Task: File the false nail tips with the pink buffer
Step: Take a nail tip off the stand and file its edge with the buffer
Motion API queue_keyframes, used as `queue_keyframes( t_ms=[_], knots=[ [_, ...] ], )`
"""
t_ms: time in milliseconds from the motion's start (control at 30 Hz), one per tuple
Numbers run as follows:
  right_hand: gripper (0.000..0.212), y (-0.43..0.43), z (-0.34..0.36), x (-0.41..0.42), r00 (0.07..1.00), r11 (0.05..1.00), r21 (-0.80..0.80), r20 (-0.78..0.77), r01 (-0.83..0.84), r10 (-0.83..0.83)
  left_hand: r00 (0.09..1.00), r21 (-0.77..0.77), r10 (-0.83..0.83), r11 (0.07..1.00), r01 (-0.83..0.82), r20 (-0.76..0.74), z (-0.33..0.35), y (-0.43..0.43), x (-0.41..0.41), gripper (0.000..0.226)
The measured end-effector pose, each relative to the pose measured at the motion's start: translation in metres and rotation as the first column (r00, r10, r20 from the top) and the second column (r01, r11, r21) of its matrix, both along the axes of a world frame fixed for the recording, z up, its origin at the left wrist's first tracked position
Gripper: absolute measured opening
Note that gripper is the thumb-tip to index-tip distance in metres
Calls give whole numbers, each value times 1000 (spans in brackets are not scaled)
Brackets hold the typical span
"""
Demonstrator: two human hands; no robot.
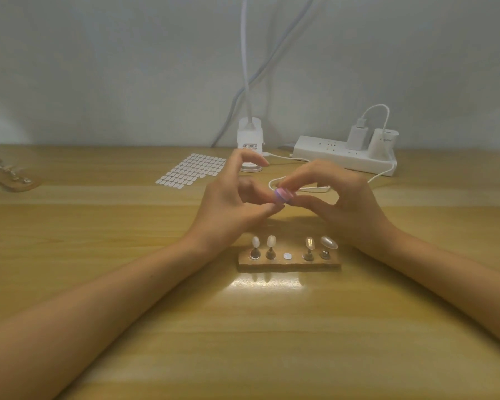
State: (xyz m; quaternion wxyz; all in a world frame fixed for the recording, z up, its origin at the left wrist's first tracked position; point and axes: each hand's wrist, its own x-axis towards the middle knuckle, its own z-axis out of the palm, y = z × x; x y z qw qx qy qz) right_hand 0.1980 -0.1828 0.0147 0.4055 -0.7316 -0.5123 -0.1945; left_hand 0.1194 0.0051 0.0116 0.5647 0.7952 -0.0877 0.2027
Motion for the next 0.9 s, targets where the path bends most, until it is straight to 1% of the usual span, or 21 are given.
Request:
queue_keyframes(
  t_ms=[67,133,200,267,333,367,400,467,533,600,667,700,767,833,900],
  knots=[
    [10,-4,2,2,999,999,25,-34,44,-43,1000,-9,10,1000,-10,-4,1,-1,-1,50],
    [11,-6,4,0,999,997,69,2,36,-36,1000,1,13,1000,-13,-1,2,-1,-1,48],
    [11,0,4,-4,997,1000,21,81,-6,5,1000,20,4,1000,-4,8,3,-1,-1,49],
    [9,1,2,-2,998,1000,-28,66,3,-1,1000,27,-6,1000,5,11,3,-1,-2,49],
    [9,-4,4,1,998,999,9,39,49,-50,1000,5,-13,1000,13,6,3,-2,-3,51],
    [10,-6,5,1,997,998,38,53,57,-59,1000,-4,-19,1000,19,6,4,-3,-4,54],
    [11,-6,7,0,995,998,51,86,39,-43,1000,-14,-23,1000,23,3,4,-3,-4,58],
    [9,-2,5,-4,990,1000,1,138,-24,24,1000,-21,-19,1000,19,-5,5,-2,-4,61],
    [8,-1,3,-1,994,999,-44,112,-6,11,1000,-21,-2,1000,2,-12,5,-1,-4,59],
    [8,-5,4,2,994,999,-27,101,35,-32,1000,-21,18,1000,-18,-15,4,-2,-6,56],
    [9,-7,3,1,990,1000,-8,141,26,-25,999,5,32,999,-32,0,4,-3,-6,54],
    [9,-5,2,-1,986,1000,-23,166,15,-11,999,19,37,999,-37,10,4,-3,-6,52],
    [8,-3,1,0,988,998,-57,156,12,-3,999,41,41,998,-41,18,4,-3,-5,50],
    [7,-6,2,3,991,999,-35,130,22,-17,999,34,45,998,-46,11,5,-3,-6,48],
    [9,-7,3,2,990,1000,-3,140,18,-18,999,45,40,998,-41,20,5,-4,-7,47]
  ],
)
